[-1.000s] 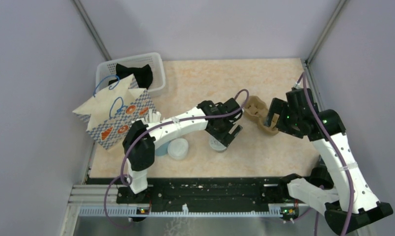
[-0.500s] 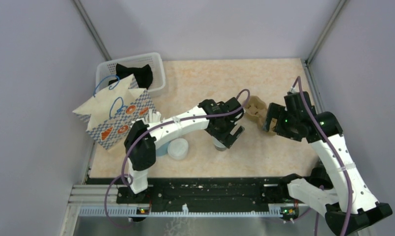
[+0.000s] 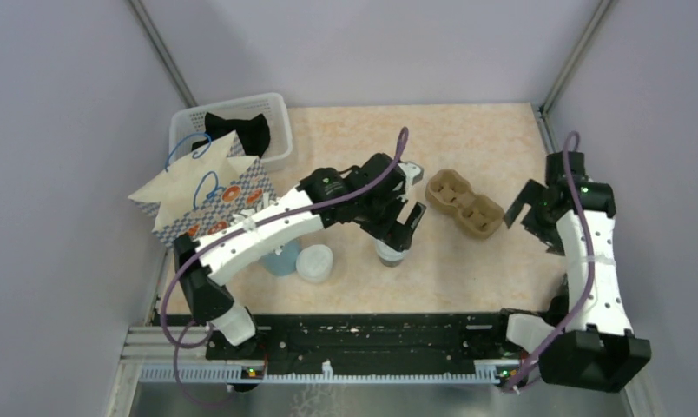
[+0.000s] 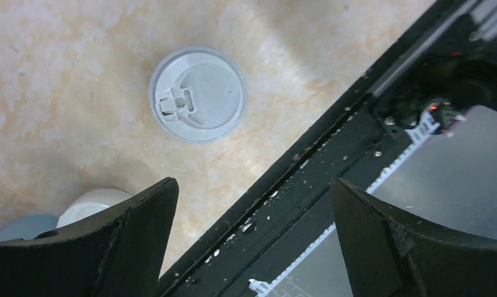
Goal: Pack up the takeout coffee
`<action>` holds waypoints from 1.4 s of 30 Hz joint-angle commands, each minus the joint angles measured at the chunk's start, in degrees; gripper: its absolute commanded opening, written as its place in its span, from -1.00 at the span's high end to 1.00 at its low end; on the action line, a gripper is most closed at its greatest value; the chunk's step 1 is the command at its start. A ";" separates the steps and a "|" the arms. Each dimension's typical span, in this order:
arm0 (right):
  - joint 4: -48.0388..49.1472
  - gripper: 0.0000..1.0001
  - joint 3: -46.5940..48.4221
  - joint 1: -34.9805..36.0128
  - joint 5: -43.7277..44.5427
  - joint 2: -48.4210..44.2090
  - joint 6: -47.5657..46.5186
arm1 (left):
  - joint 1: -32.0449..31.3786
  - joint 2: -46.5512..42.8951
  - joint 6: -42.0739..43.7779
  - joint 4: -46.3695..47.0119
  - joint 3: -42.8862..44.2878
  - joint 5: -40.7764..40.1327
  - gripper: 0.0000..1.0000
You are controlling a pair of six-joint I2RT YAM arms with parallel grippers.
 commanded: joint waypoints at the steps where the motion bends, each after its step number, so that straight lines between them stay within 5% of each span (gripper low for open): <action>1: 2.71 -0.97 -0.02 -12.83 6.67 5.01 -2.47 | 1.01 -5.81 3.25 6.61 0.46 5.79 -0.97; 6: 5.29 -0.98 0.98 -20.05 16.42 11.23 -4.19 | 3.05 -7.86 11.85 5.59 1.61 11.41 -0.97; 15: 4.86 -0.98 3.77 -28.70 15.59 18.86 -7.37 | 5.98 -16.41 16.98 9.50 -7.34 12.54 -0.96; 21: 3.71 -0.98 4.89 -28.80 16.11 26.39 -7.10 | 5.98 -19.79 18.91 9.50 -9.01 8.20 -0.96; 26: -2.49 -0.98 15.73 -22.19 20.08 39.12 -11.46 | 5.98 -20.69 20.00 9.20 -10.35 6.13 -0.96; 33: 5.17 -0.97 10.26 -22.86 14.86 31.67 -26.97 | 6.16 -22.33 19.56 8.96 -12.21 6.89 -0.96; 42: 8.94 -0.97 -4.50 -29.88 14.50 27.50 -34.30 | 6.16 -23.42 20.00 8.28 -14.00 5.83 -0.97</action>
